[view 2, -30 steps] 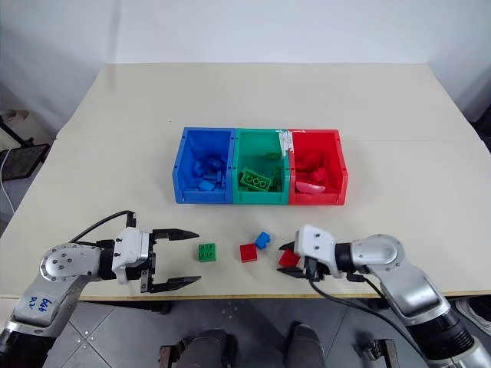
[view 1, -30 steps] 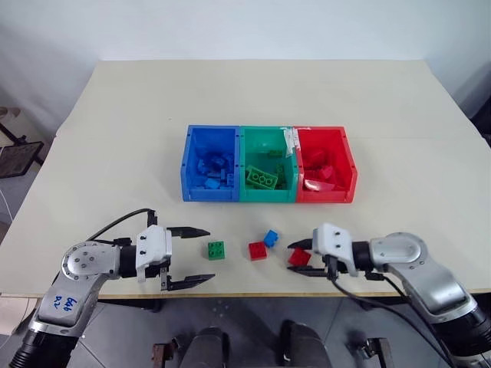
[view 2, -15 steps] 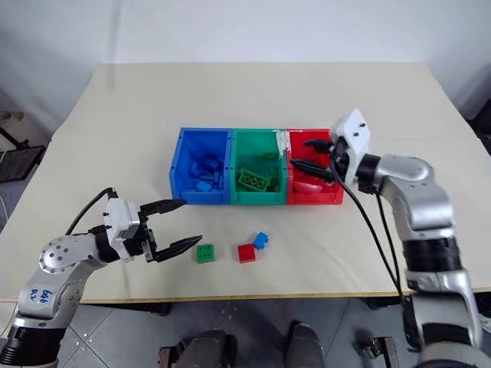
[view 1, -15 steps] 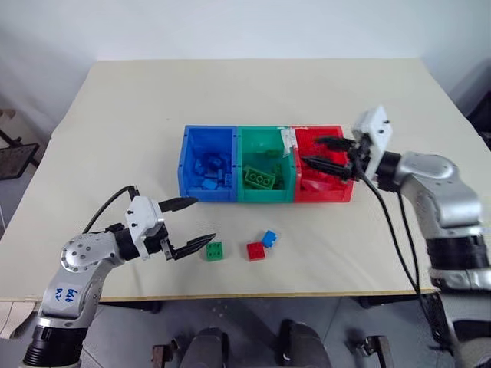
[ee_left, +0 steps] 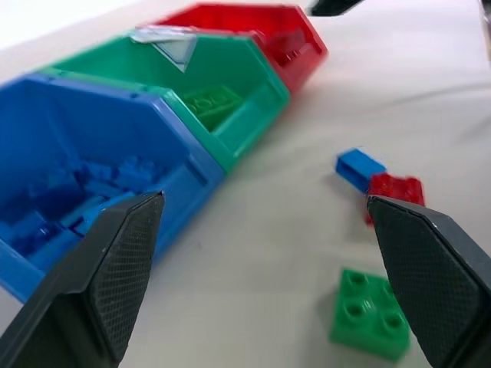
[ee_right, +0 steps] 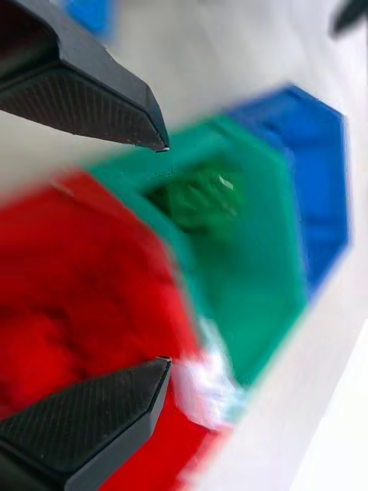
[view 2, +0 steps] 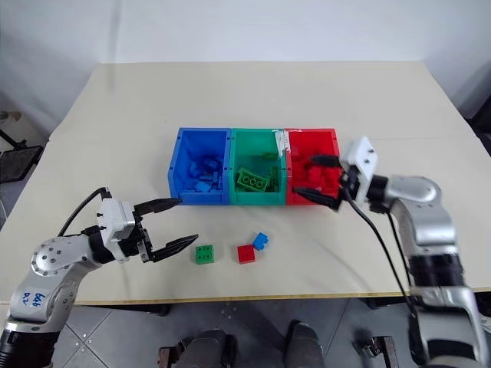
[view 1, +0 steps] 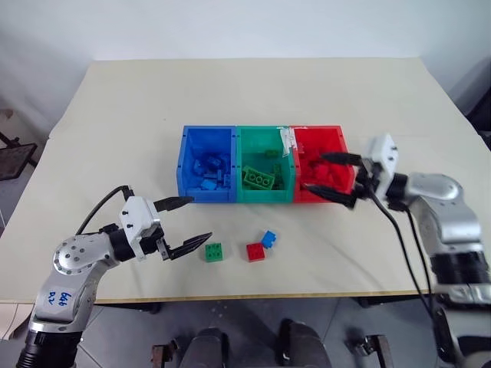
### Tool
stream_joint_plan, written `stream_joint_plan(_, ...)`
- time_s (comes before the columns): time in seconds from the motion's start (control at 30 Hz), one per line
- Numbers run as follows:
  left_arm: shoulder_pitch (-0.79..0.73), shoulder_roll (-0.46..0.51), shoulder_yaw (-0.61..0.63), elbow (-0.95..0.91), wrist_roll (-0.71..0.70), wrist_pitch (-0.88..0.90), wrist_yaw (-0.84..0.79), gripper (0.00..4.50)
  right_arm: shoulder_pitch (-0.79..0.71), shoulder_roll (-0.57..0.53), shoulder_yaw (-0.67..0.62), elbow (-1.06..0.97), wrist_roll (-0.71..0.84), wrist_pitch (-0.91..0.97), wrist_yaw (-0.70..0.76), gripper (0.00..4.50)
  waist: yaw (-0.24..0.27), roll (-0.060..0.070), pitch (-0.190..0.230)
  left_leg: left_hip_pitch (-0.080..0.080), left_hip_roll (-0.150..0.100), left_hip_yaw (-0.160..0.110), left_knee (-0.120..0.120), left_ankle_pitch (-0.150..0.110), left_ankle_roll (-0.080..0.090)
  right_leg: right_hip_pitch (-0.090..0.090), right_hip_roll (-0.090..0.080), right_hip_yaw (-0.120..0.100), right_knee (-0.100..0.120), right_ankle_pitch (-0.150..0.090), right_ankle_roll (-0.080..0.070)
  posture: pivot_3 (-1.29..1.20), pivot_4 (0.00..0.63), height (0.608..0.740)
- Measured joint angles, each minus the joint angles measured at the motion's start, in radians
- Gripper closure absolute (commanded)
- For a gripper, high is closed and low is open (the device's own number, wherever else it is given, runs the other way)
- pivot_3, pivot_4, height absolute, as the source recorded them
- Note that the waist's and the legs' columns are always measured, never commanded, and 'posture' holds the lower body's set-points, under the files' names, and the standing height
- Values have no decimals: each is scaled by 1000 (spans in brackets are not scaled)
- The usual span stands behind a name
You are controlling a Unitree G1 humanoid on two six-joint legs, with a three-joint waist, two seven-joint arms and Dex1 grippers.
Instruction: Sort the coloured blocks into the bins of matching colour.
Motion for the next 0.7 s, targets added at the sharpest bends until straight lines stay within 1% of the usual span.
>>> stream_joint_plan(0.07, -14, 28, 2, 26, 0, -6, -48, 0, 132, -22, -71, -103, 50, 4, 27, 40, 2, 0, 0, 0, 0, 0, 0, 0, 0, 0, 0, 0, 0, 0, 0, 0, 150, 740)
stream_joint_plan(0.17, -46, 41, -14, 62, -1, -18, -123, 0, 304, -89, -139, -159, 45, -80, 99, 40, 9, 0, 0, 1, 0, 3, 2, -1, 1, 2, 0, 2, -2, 0, 0, 0, 150, 740)
stream_joint_plan(0.23, -60, 41, -30, 72, -5, -19, -158, 0, 367, -122, -179, -148, 33, -138, 144, 40, 10, 0, 0, 1, 0, 4, 3, -1, 2, 2, 0, 3, -2, 0, 0, 0, 150, 740)
stream_joint_plan(0.3, -79, 39, -48, 73, -6, -23, -176, 0, 387, -135, -197, -125, 25, -178, 164, 40, 10, 0, 0, 1, 0, 4, 4, -1, 2, 2, 0, 4, -2, 0, 0, 0, 150, 740)
stream_joint_plan(0.4, -92, 38, -58, 73, -5, -34, -197, 0, 390, -147, -195, -62, -7, -255, 193, 40, 8, 0, 0, 2, 0, 4, 4, -1, 2, 2, 0, 4, -2, 0, 0, 0, 150, 740)
stream_joint_plan(0.5, -91, 38, -59, 73, -3, -38, -199, 0, 373, -148, -161, -38, -35, -294, 209, 40, 5, 0, 0, 2, 0, 4, 3, -1, 2, 2, 0, 3, -2, 0, 0, 0, 150, 740)
stream_joint_plan(0.57, -81, 38, -58, 71, -1, -45, -198, 0, 317, -147, -101, -40, -47, -291, 210, 40, 1, 0, 0, 2, 0, 4, 4, -1, 2, 2, 0, 4, -2, 0, 0, 0, 150, 740)
stream_joint_plan(0.63, -42, 40, -53, 61, 1, -46, -197, 0, 199, -109, 8, -59, -72, -264, 212, 40, -14, 0, 0, 2, 1, 3, 4, -1, 2, 2, 0, 4, -1, 0, 0, 0, 150, 740)
stream_joint_plan(0.7, -5, 47, -47, 43, 1, -46, -197, 0, 110, -61, 116, -73, -101, -243, 216, 40, -16, 0, 0, 2, 2, 2, 4, -2, 0, 2, 1, 3, 0, 0, 0, 0, 150, 740)
